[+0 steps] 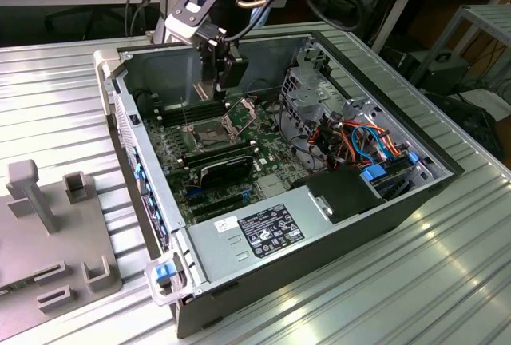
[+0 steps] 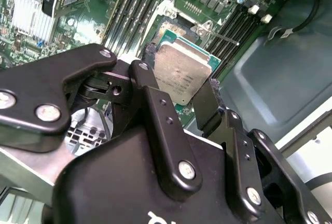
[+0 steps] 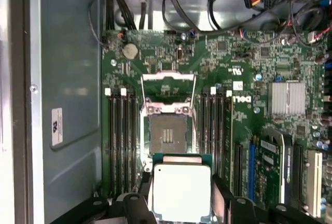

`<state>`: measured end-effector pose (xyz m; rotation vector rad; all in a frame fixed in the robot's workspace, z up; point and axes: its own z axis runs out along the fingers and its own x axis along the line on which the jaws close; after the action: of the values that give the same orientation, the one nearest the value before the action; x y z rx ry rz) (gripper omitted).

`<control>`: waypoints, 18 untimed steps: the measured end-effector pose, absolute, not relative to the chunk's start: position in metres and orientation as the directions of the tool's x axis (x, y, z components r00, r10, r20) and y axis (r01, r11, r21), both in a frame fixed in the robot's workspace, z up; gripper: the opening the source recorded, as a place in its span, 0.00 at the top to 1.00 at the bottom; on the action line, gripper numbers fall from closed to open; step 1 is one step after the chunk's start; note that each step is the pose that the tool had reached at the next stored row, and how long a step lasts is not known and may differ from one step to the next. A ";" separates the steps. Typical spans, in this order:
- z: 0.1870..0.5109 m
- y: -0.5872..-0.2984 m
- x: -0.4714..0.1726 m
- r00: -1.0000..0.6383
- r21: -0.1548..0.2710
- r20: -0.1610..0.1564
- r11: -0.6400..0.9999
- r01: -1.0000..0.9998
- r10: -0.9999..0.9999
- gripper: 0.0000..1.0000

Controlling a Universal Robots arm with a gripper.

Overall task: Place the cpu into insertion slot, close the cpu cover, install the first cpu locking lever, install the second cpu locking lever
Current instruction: 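Place the cpu into insertion slot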

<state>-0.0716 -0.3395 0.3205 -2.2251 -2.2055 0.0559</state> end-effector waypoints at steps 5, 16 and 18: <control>0.319 -0.339 -0.071 0.008 -0.036 -0.019 -0.009 0.999 1.000 0.46; 0.305 -0.339 -0.063 -0.014 -0.038 -0.020 0.013 0.999 1.000 0.46; 0.302 -0.339 -0.058 -0.017 -0.038 -0.020 0.017 0.999 1.000 0.46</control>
<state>-0.0578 -0.3387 0.3024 -2.1933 -2.2310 0.0634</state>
